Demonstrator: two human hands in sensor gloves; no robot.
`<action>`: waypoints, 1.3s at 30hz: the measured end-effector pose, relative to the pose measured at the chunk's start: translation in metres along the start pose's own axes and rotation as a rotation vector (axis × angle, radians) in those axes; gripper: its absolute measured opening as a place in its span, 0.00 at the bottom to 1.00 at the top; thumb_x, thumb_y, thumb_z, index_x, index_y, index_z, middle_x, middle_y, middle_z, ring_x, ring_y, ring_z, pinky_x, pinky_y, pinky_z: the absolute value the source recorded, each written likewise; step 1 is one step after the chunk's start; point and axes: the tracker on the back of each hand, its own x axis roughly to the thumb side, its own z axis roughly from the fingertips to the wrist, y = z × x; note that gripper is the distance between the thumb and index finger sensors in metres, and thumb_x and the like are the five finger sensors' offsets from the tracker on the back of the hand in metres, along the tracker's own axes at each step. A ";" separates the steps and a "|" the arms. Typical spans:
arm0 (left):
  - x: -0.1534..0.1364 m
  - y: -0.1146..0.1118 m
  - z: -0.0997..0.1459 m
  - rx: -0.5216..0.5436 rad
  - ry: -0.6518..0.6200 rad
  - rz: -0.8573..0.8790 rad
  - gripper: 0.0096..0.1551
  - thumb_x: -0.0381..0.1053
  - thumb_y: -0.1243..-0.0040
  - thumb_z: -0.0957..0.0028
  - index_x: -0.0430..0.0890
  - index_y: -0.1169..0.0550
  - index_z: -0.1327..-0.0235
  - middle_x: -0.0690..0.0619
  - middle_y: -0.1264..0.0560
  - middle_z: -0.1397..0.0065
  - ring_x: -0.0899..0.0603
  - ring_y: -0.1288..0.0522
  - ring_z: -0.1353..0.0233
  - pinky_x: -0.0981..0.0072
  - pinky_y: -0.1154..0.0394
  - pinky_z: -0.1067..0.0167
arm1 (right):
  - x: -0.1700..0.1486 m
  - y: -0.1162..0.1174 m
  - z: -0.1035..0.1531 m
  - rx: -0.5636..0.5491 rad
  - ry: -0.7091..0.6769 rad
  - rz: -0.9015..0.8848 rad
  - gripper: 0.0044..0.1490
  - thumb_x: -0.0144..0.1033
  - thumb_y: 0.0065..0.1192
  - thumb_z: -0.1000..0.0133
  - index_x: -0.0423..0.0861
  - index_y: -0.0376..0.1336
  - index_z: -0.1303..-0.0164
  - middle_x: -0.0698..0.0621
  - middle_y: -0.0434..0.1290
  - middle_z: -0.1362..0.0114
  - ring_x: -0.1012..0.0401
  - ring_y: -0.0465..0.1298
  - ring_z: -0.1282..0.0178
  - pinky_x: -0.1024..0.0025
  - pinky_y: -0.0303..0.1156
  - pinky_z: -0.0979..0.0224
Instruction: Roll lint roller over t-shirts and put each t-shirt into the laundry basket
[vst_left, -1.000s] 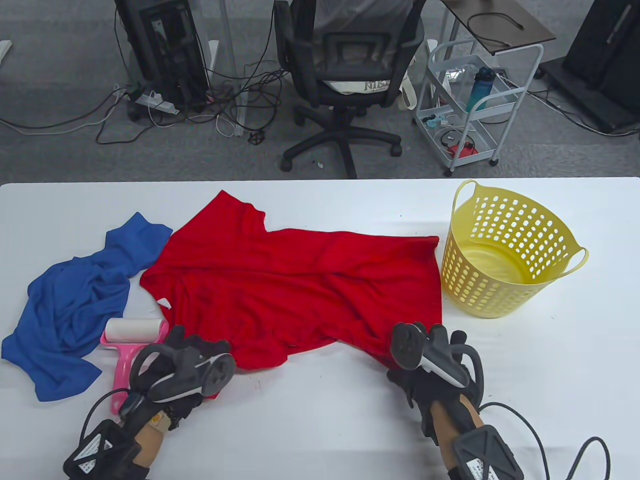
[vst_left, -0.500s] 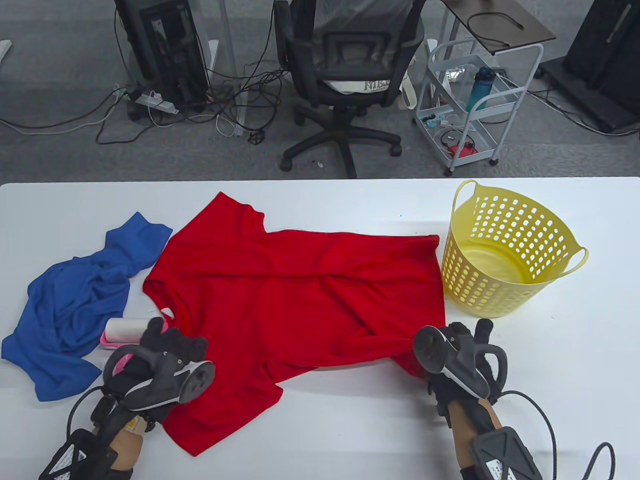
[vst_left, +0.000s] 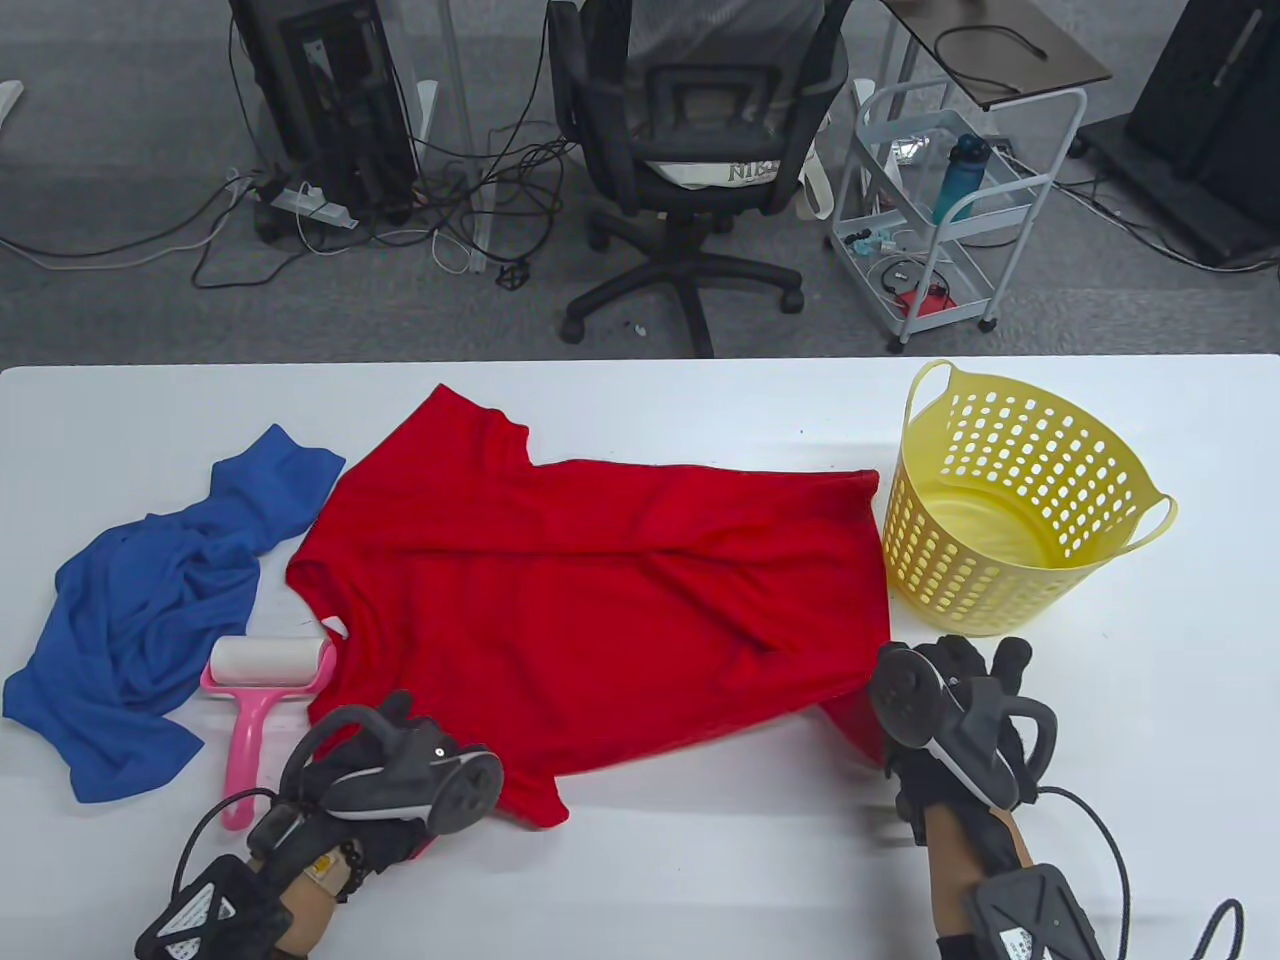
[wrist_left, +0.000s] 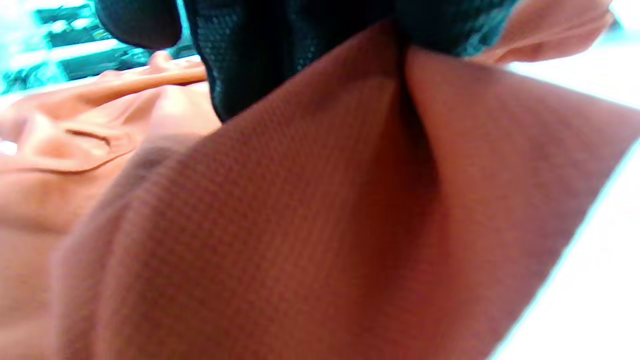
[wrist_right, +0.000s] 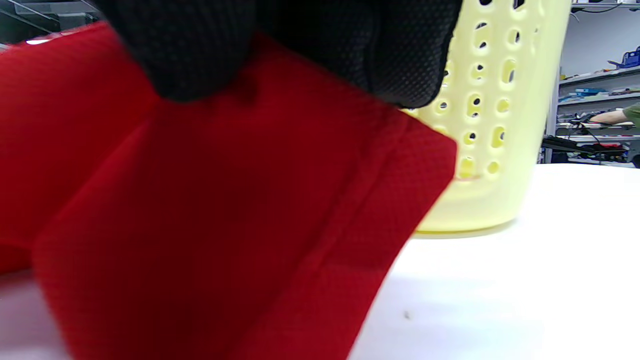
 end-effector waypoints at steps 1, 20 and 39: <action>-0.011 0.005 0.004 0.104 0.099 0.050 0.30 0.58 0.47 0.49 0.46 0.21 0.38 0.49 0.14 0.40 0.37 0.21 0.30 0.29 0.36 0.31 | -0.001 0.001 -0.001 0.006 0.003 0.004 0.27 0.44 0.64 0.56 0.49 0.72 0.48 0.47 0.78 0.41 0.43 0.73 0.30 0.27 0.52 0.28; -0.016 -0.002 -0.006 0.258 0.205 -0.183 0.30 0.60 0.45 0.53 0.53 0.22 0.38 0.55 0.15 0.38 0.40 0.22 0.28 0.30 0.36 0.30 | -0.001 0.018 -0.006 0.135 0.024 0.044 0.27 0.44 0.64 0.55 0.50 0.71 0.47 0.47 0.78 0.40 0.43 0.72 0.30 0.27 0.52 0.28; -0.020 -0.023 -0.004 -0.224 0.224 -0.133 0.51 0.73 0.51 0.60 0.49 0.33 0.23 0.40 0.29 0.20 0.27 0.36 0.20 0.24 0.43 0.29 | -0.004 -0.019 0.013 0.612 -0.173 -0.161 0.27 0.49 0.69 0.58 0.54 0.77 0.50 0.43 0.75 0.30 0.36 0.66 0.24 0.23 0.49 0.29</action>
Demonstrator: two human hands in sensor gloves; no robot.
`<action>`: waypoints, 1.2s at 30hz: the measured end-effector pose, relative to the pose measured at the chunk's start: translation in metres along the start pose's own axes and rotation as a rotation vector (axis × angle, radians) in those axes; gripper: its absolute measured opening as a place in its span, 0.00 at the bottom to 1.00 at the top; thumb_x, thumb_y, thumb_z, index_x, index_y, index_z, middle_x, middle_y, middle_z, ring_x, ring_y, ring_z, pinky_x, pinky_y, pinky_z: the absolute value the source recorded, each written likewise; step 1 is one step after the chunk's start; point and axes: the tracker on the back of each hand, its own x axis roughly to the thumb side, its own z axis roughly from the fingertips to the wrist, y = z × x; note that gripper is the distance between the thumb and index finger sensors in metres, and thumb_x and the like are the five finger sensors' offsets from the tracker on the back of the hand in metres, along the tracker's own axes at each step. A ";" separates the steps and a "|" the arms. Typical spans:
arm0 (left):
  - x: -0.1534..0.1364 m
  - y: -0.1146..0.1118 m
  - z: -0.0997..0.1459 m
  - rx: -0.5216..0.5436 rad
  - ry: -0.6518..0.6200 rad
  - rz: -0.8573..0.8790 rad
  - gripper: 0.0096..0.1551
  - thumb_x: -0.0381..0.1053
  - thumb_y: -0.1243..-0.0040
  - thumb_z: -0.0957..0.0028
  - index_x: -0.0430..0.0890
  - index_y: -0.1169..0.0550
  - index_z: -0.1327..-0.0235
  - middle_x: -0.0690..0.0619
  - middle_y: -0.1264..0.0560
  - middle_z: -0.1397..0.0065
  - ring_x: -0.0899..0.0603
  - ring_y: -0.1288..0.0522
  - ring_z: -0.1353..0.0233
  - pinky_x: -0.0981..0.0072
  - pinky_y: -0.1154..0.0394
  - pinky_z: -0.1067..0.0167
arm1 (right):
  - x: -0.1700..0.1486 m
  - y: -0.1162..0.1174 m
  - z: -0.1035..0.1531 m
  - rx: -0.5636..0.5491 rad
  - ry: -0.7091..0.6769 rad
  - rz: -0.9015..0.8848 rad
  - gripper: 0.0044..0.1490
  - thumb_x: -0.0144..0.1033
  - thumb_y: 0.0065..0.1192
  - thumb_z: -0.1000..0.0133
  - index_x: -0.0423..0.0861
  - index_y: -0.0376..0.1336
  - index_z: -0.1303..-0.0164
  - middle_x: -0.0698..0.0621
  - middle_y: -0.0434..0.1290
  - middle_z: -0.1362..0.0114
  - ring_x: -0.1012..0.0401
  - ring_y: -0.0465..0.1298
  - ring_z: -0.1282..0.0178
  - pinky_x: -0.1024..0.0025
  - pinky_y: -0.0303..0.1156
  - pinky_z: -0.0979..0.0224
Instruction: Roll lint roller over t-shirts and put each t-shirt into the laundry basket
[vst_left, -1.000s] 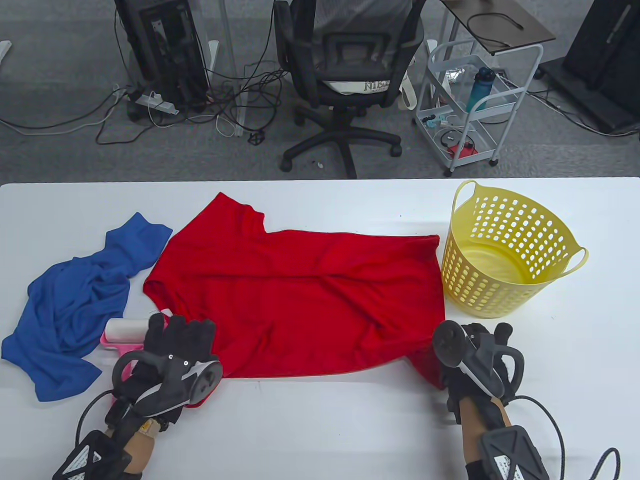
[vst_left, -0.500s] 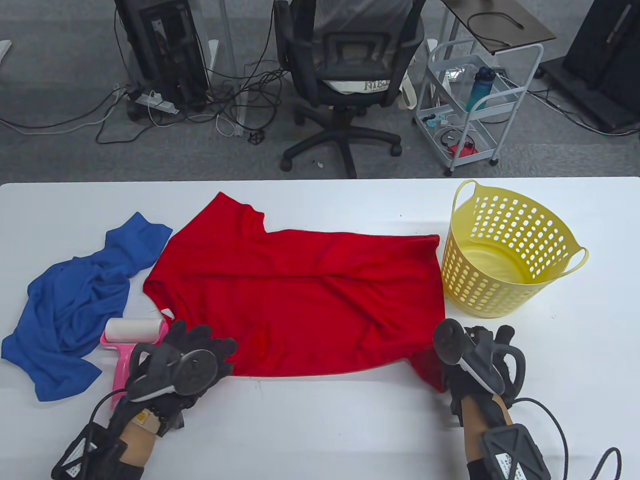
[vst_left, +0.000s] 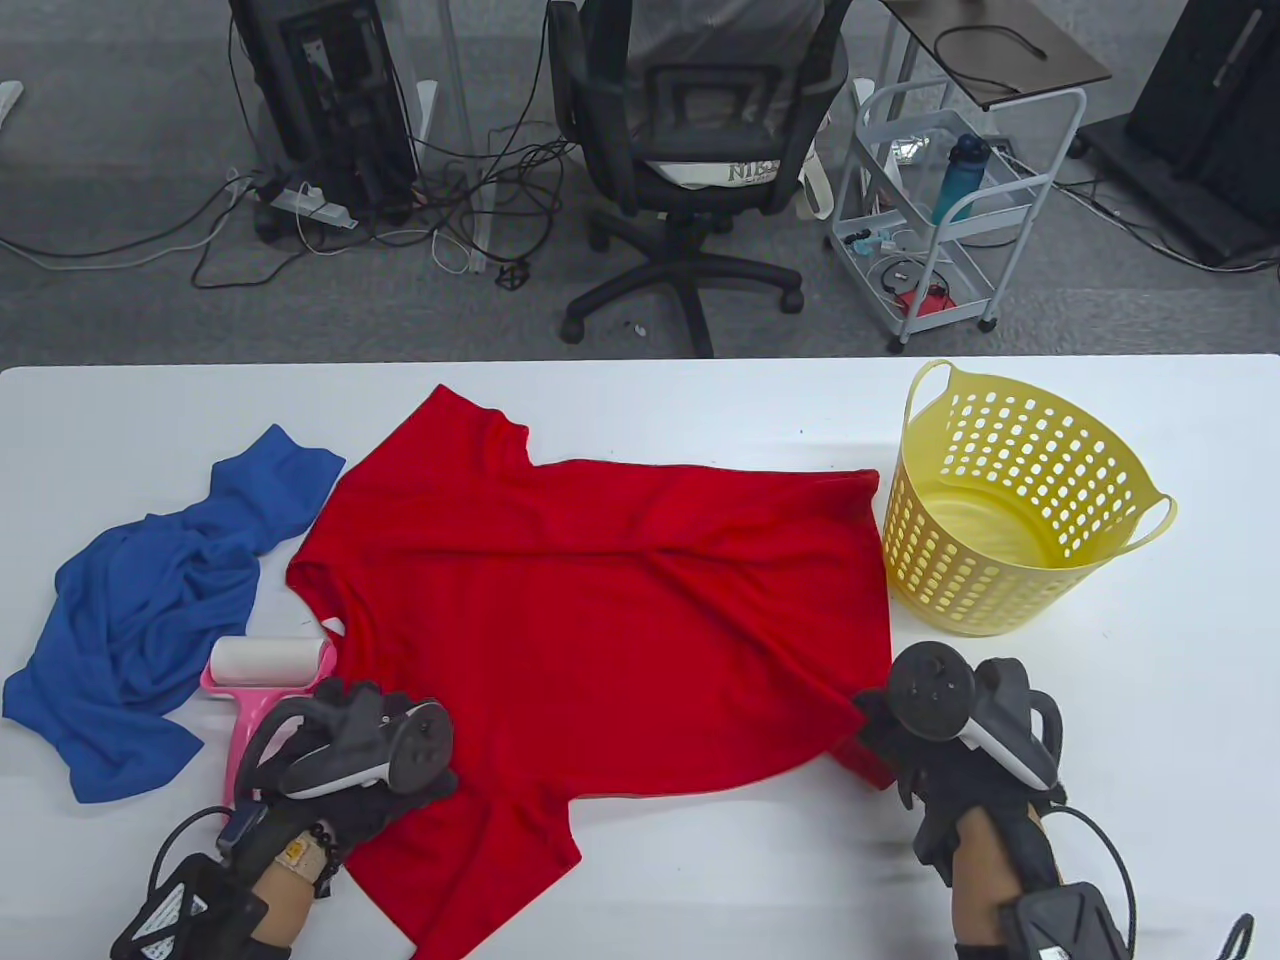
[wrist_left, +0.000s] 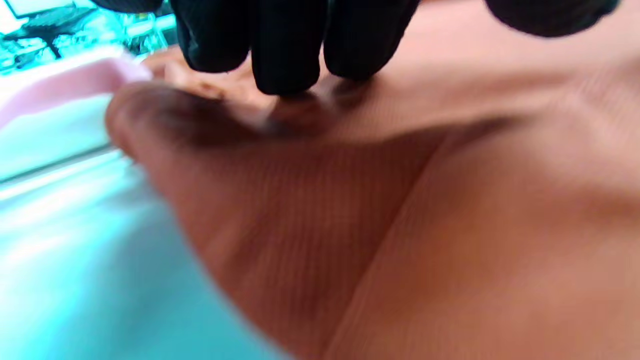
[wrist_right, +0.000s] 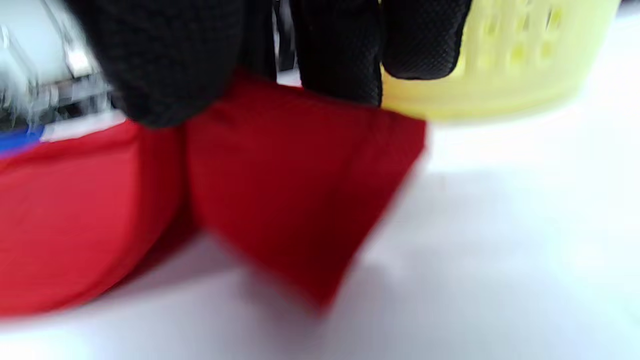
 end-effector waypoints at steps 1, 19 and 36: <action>0.001 -0.004 -0.002 -0.058 0.012 -0.009 0.53 0.73 0.50 0.61 0.49 0.35 0.22 0.40 0.32 0.18 0.26 0.38 0.19 0.23 0.45 0.29 | -0.002 0.002 0.007 0.018 0.035 -0.001 0.27 0.52 0.70 0.61 0.54 0.80 0.55 0.44 0.80 0.36 0.38 0.72 0.28 0.25 0.55 0.30; 0.023 -0.002 0.009 -0.168 -0.039 -0.220 0.54 0.71 0.35 0.71 0.46 0.33 0.34 0.40 0.30 0.22 0.30 0.31 0.20 0.24 0.41 0.29 | -0.006 0.059 -0.062 0.185 0.290 0.196 0.65 0.67 0.50 0.59 0.45 0.27 0.26 0.36 0.32 0.21 0.30 0.41 0.20 0.23 0.41 0.28; 0.037 -0.015 -0.008 -0.114 -0.136 -0.080 0.69 0.76 0.51 0.70 0.46 0.60 0.22 0.31 0.55 0.16 0.21 0.47 0.19 0.21 0.46 0.29 | 0.018 0.068 -0.053 0.276 0.380 0.326 0.72 0.68 0.53 0.66 0.43 0.25 0.29 0.33 0.33 0.24 0.35 0.45 0.23 0.28 0.60 0.30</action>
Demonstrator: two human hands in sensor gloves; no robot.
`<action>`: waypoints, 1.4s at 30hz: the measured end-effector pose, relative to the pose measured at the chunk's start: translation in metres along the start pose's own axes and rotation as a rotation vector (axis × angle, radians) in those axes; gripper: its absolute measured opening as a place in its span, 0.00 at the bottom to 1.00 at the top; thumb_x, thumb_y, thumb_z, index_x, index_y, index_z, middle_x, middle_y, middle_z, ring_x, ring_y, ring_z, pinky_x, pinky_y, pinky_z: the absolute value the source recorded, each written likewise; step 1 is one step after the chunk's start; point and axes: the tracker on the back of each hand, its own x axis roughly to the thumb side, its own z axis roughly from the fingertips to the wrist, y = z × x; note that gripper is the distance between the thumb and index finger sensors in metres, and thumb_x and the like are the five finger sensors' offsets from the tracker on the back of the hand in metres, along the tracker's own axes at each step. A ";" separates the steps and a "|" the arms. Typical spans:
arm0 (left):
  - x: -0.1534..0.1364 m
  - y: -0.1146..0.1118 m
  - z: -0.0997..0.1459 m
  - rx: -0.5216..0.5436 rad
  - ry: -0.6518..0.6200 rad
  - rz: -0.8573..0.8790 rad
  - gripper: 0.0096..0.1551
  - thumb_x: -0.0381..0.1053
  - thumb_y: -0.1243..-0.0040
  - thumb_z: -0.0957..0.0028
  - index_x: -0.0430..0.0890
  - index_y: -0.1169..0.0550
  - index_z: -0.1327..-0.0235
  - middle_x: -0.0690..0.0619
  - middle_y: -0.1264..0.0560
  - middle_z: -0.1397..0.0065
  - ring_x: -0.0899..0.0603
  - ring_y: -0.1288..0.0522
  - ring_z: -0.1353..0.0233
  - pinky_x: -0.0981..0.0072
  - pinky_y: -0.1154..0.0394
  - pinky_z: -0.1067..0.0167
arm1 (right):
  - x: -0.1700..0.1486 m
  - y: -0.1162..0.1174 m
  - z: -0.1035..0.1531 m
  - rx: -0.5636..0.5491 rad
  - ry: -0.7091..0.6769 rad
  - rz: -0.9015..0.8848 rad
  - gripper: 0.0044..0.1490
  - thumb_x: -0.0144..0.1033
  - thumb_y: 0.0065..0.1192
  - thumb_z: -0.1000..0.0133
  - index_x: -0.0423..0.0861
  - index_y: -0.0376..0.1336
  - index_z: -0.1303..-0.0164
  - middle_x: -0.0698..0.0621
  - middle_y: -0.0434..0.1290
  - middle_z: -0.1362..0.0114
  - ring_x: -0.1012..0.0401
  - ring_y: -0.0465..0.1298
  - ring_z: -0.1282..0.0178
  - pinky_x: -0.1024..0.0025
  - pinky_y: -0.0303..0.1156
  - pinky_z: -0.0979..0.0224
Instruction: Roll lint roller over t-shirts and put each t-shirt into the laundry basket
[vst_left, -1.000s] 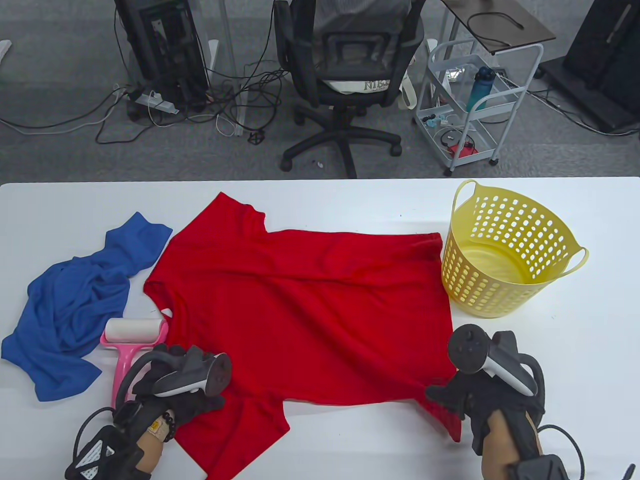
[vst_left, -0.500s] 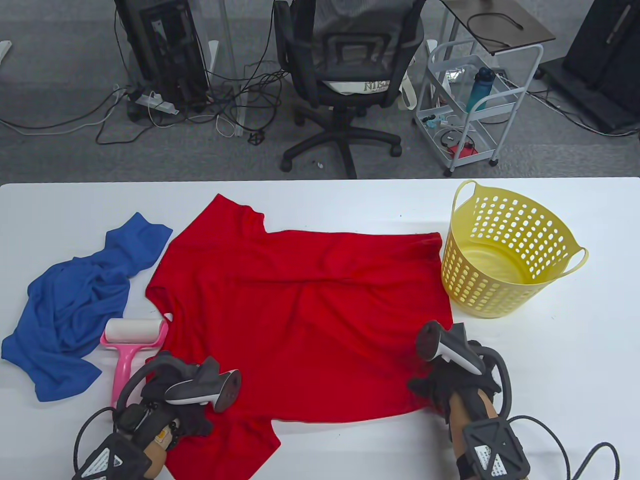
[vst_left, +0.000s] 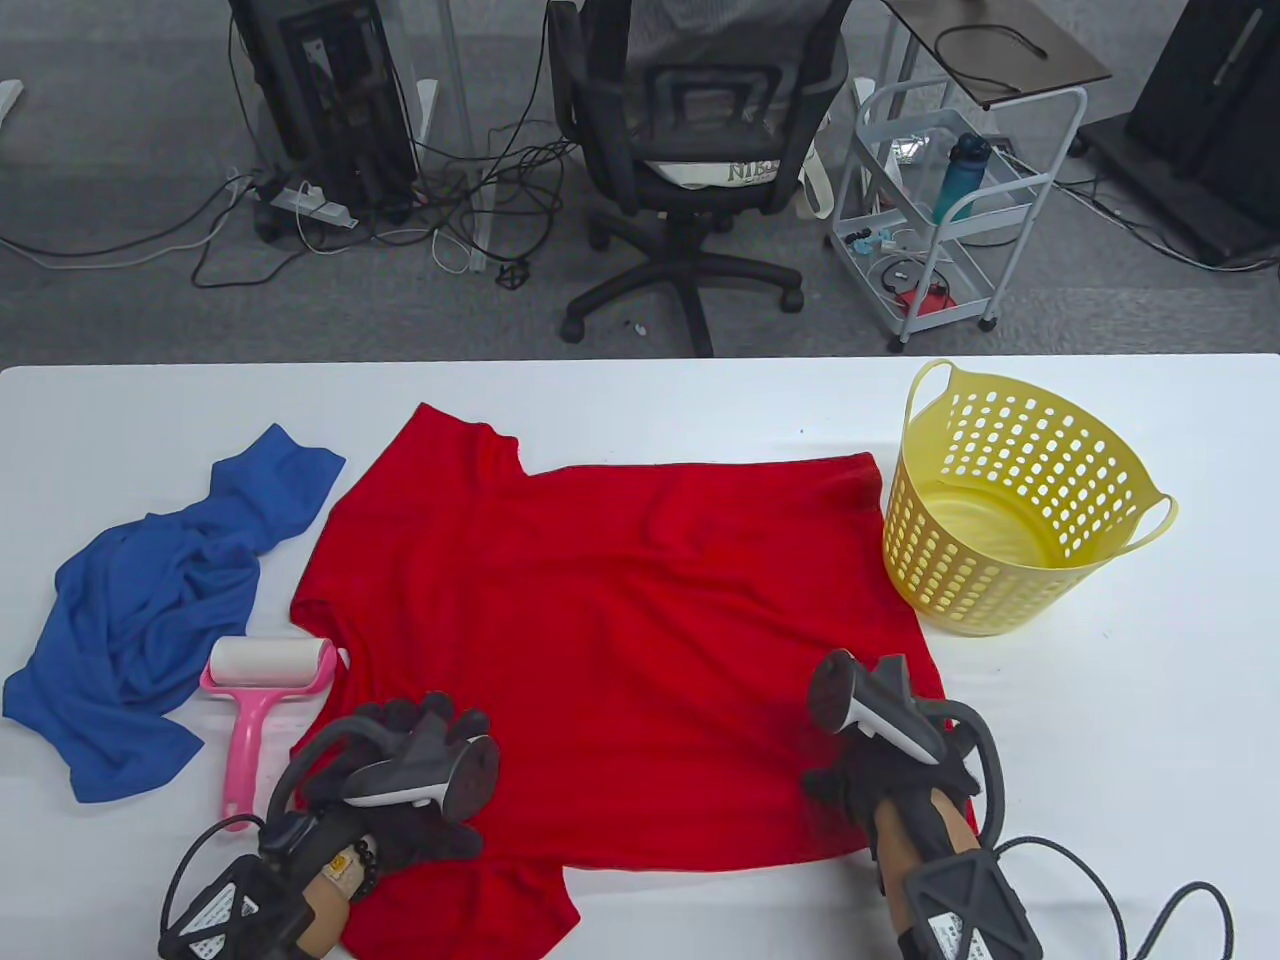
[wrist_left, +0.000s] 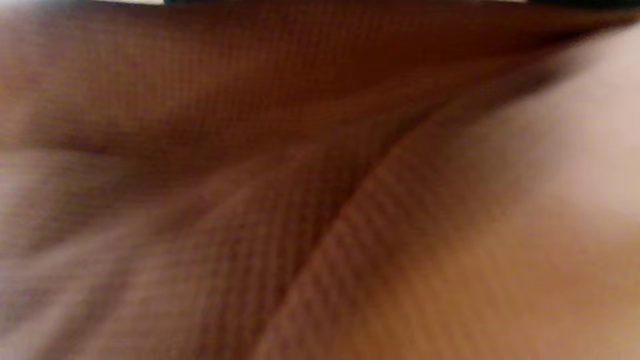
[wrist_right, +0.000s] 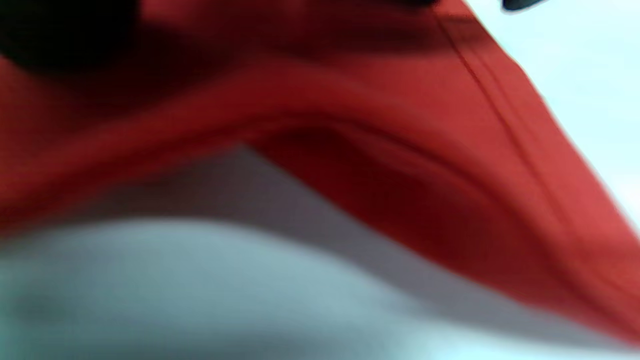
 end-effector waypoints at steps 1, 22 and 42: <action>-0.001 0.001 0.002 -0.024 -0.011 0.017 0.69 0.75 0.46 0.70 0.47 0.58 0.21 0.32 0.54 0.15 0.21 0.47 0.19 0.20 0.46 0.30 | -0.001 -0.002 0.002 -0.079 0.012 0.024 0.74 0.69 0.55 0.70 0.43 0.28 0.28 0.33 0.37 0.23 0.35 0.51 0.23 0.30 0.64 0.32; 0.004 -0.017 -0.013 -0.107 -0.102 0.187 0.69 0.80 0.60 0.67 0.51 0.77 0.33 0.35 0.80 0.23 0.19 0.72 0.24 0.17 0.59 0.33 | 0.003 0.008 0.005 -0.023 -0.024 0.008 0.73 0.72 0.53 0.71 0.46 0.25 0.32 0.30 0.33 0.26 0.28 0.49 0.27 0.28 0.66 0.34; -0.075 0.028 0.049 0.338 0.445 0.152 0.53 0.73 0.54 0.58 0.46 0.38 0.21 0.42 0.29 0.20 0.30 0.30 0.22 0.27 0.37 0.31 | 0.042 -0.016 -0.044 -0.166 -0.276 -0.126 0.50 0.64 0.28 0.56 0.57 0.20 0.32 0.36 0.18 0.26 0.33 0.23 0.26 0.22 0.33 0.30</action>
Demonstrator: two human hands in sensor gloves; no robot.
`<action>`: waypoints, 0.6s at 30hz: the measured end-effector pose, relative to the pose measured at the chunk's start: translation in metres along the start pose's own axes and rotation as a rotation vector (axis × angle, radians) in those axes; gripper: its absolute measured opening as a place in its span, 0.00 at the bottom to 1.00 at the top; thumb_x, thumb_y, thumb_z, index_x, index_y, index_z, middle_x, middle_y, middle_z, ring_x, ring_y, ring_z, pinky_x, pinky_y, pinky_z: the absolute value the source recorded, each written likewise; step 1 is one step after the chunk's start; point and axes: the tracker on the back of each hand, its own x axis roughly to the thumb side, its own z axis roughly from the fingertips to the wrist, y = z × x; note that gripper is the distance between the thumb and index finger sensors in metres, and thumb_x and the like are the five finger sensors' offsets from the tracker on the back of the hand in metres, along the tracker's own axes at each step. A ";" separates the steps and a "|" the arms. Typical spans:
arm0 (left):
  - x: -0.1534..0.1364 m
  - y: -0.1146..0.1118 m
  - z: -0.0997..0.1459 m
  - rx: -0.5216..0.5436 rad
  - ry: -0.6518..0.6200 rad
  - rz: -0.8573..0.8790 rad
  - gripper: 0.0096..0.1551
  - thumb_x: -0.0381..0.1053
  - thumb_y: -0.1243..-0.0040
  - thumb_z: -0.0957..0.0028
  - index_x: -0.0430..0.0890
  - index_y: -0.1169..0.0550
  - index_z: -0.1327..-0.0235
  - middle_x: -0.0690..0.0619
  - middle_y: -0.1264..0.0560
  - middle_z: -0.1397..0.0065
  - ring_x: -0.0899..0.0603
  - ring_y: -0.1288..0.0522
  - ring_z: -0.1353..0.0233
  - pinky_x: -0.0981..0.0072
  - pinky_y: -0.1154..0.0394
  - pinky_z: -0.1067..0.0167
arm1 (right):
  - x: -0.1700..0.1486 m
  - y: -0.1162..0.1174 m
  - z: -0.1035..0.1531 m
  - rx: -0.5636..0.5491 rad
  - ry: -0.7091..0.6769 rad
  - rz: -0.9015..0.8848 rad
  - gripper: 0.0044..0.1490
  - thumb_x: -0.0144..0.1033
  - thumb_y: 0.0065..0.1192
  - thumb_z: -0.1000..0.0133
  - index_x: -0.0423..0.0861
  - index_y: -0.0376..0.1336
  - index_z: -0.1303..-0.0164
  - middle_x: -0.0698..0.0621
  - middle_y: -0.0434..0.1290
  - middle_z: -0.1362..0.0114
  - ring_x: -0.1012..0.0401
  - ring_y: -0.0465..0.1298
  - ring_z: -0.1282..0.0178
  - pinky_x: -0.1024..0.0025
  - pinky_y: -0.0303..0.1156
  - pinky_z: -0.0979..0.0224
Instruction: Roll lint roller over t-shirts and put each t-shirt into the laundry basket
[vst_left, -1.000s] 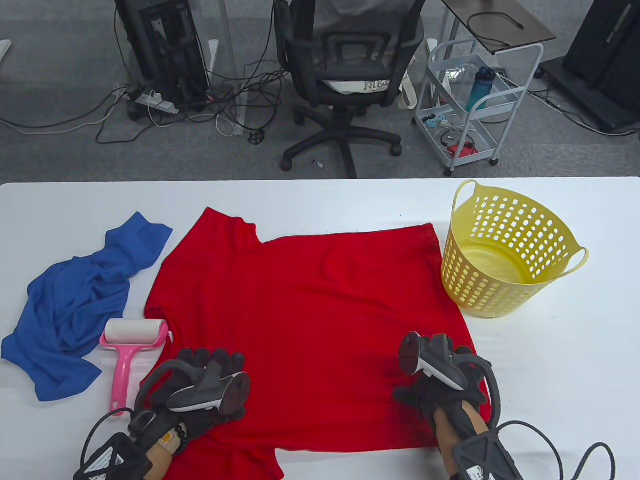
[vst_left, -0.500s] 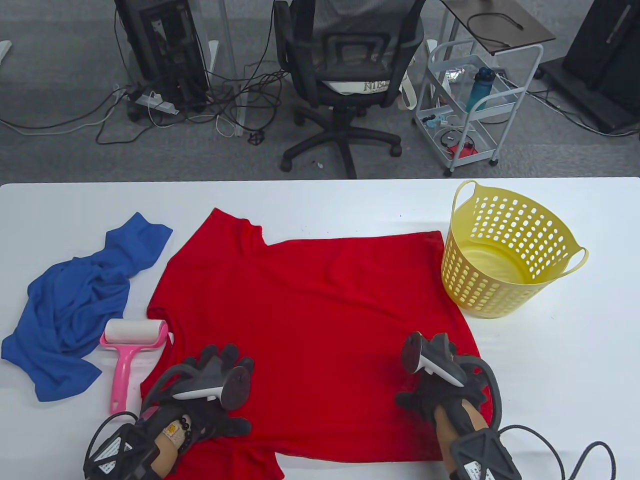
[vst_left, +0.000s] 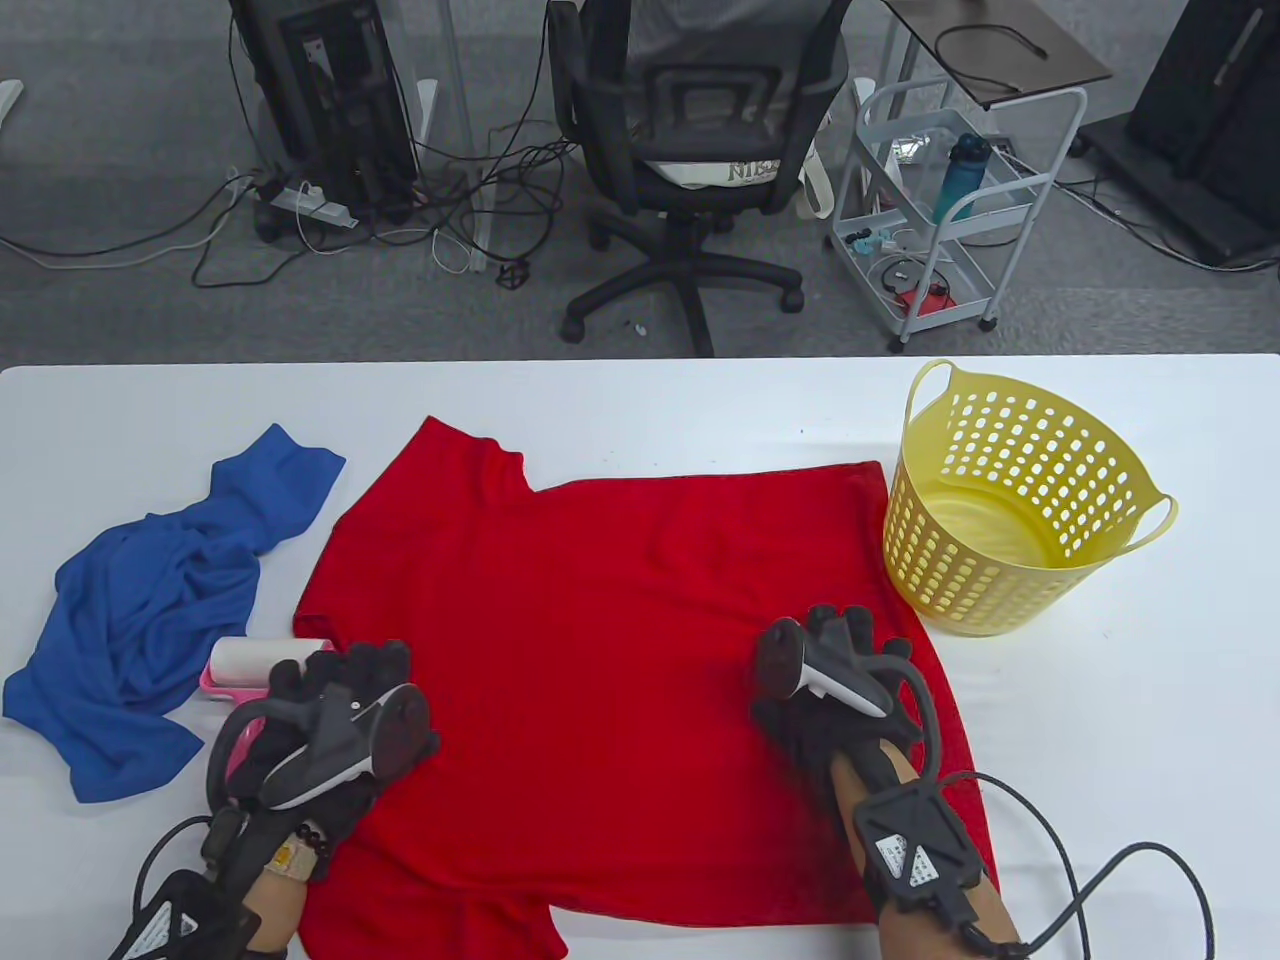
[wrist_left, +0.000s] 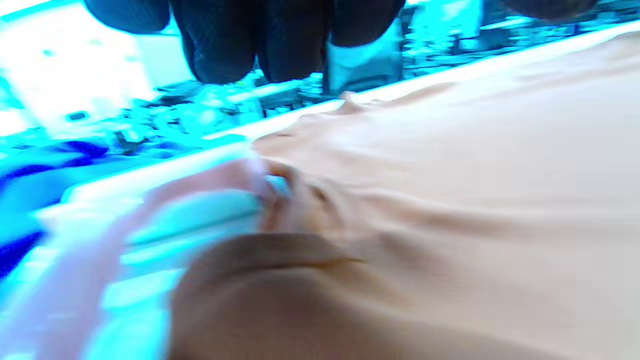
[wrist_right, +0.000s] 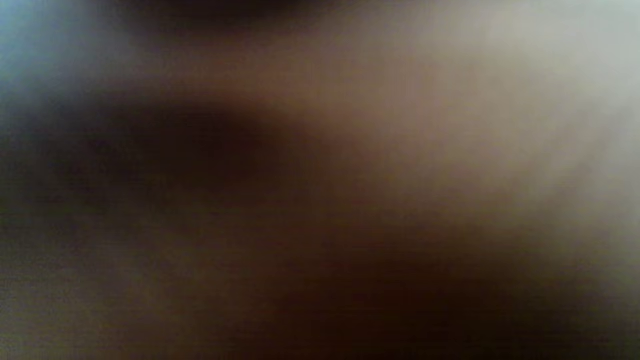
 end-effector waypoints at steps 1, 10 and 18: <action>-0.011 -0.001 -0.001 -0.010 0.074 0.000 0.53 0.73 0.54 0.58 0.46 0.38 0.22 0.41 0.28 0.20 0.29 0.29 0.23 0.28 0.36 0.32 | -0.006 0.008 -0.002 0.077 -0.018 -0.084 0.51 0.65 0.25 0.56 0.56 0.15 0.34 0.36 0.13 0.29 0.33 0.20 0.28 0.22 0.30 0.32; -0.074 -0.039 -0.014 -0.367 0.424 0.001 0.62 0.76 0.49 0.62 0.35 0.36 0.23 0.39 0.20 0.28 0.30 0.20 0.31 0.32 0.25 0.39 | -0.013 0.015 -0.004 0.132 -0.033 -0.189 0.52 0.67 0.25 0.55 0.60 0.09 0.39 0.44 0.03 0.35 0.40 0.07 0.34 0.25 0.13 0.38; -0.080 -0.056 -0.026 -0.421 0.424 0.078 0.41 0.64 0.45 0.51 0.38 0.25 0.34 0.50 0.12 0.42 0.42 0.12 0.42 0.43 0.19 0.44 | -0.013 0.015 -0.004 0.132 -0.034 -0.189 0.53 0.67 0.25 0.55 0.60 0.09 0.39 0.44 0.03 0.35 0.40 0.07 0.34 0.25 0.13 0.38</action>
